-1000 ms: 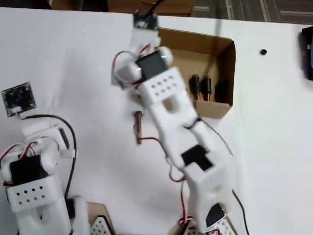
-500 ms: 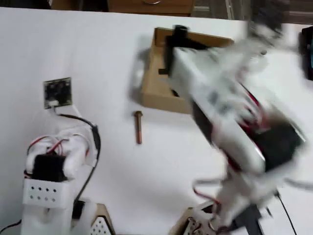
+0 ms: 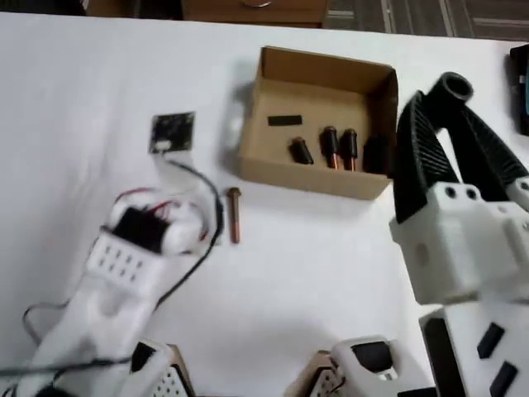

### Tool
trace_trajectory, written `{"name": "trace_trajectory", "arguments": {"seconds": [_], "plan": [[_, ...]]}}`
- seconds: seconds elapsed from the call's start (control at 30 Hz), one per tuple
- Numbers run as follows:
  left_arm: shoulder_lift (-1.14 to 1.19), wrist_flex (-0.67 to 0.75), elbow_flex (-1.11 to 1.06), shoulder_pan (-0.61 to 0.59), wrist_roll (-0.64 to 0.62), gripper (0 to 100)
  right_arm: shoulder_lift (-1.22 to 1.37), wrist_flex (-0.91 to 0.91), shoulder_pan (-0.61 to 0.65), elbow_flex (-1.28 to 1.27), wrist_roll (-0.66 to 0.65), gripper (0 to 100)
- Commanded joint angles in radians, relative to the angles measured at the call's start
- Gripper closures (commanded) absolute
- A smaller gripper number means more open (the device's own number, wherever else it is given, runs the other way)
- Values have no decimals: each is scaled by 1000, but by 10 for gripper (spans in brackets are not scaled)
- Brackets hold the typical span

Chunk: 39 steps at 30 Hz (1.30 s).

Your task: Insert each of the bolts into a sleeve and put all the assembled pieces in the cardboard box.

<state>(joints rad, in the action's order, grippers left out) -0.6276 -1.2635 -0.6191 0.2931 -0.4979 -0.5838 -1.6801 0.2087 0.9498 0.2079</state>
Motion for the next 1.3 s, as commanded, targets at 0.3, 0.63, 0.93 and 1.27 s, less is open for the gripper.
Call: {"name": "trace_trajectory", "arguments": {"seconds": [0.3,0.63,0.93,1.27], "plan": [[595,15,400,31,-41,977,-31,-15,-28,18,-15,978],[870,17,542,28,-41,967,-28,-25,-28,18,-15,978],[941,18,601,26,-41,820,-24,-25,-28,-18,-15,978],[944,58,582,-68,-35,820,-24,-18,-28,-84,-12,978]]}}
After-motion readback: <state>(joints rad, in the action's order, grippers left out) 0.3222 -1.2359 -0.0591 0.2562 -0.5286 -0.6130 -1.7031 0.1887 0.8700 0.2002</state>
